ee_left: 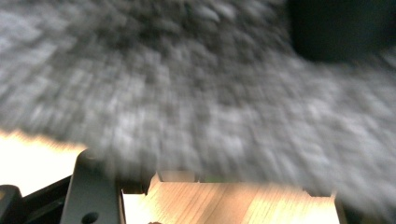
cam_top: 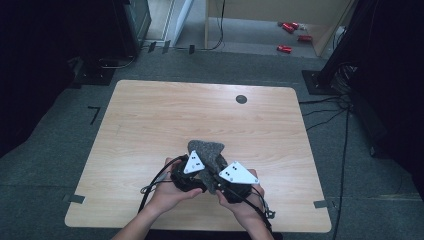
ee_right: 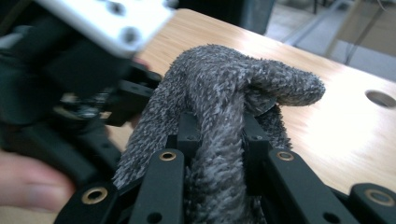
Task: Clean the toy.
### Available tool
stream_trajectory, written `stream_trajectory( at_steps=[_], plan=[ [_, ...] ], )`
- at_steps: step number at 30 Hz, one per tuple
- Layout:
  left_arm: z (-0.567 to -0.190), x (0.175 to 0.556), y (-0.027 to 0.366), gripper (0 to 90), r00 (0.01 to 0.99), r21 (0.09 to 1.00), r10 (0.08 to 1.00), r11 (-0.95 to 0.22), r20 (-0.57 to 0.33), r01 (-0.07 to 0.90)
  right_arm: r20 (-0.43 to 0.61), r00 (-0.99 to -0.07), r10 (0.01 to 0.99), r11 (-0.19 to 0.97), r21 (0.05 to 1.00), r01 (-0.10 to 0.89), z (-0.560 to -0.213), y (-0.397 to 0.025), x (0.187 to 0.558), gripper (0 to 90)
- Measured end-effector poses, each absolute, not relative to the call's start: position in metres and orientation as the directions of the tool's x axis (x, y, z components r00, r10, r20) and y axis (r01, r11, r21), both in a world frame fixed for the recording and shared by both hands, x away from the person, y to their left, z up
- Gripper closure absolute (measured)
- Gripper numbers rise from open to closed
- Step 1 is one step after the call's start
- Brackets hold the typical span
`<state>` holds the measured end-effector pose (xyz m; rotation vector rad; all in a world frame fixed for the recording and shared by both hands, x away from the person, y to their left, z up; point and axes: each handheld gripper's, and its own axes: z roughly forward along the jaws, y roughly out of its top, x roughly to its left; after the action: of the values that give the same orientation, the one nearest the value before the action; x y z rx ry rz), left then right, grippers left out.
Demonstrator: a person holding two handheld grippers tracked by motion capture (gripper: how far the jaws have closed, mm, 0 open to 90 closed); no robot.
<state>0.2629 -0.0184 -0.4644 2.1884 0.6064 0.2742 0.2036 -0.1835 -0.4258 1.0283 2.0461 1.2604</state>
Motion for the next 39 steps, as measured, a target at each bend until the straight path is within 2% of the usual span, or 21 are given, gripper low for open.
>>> stream_trajectory(
  at_steps=[3,10,18,26,34,39],
  plan=[
    [-0.466,0.256,-0.026,35.0,0.874,0.772,0.485,-0.558,0.006,0.304,-0.054,-0.591,0.805,0.294,0.901,0.318,-0.426,-0.179,0.202,75.7],
    [-0.462,0.261,-0.018,35.0,0.869,0.782,0.494,-0.538,-0.01,0.315,-0.028,-0.539,0.842,0.252,0.904,0.347,-0.425,-0.197,0.209,76.0],
    [-0.466,0.258,-0.025,35.0,0.877,0.772,0.48,-0.549,-0.022,0.32,-0.063,-0.598,0.799,0.309,0.896,0.318,-0.425,-0.18,0.202,75.8],
    [-0.464,0.261,-0.02,35.0,0.875,0.779,0.484,-0.542,-0.019,0.317,-0.019,-0.542,0.84,0.249,0.901,0.355,-0.425,-0.196,0.21,76.2],
    [-0.466,0.259,-0.022,35.0,0.874,0.772,0.486,-0.553,-0.009,0.315,-0.044,-0.592,0.805,0.292,0.897,0.331,-0.424,-0.178,0.202,76.3],
    [-0.464,0.257,-0.024,35.0,0.882,0.776,0.471,-0.555,-0.003,0.299,-0.033,-0.564,0.825,0.268,0.902,0.339,-0.425,-0.185,0.207,76.0]
  ],
)
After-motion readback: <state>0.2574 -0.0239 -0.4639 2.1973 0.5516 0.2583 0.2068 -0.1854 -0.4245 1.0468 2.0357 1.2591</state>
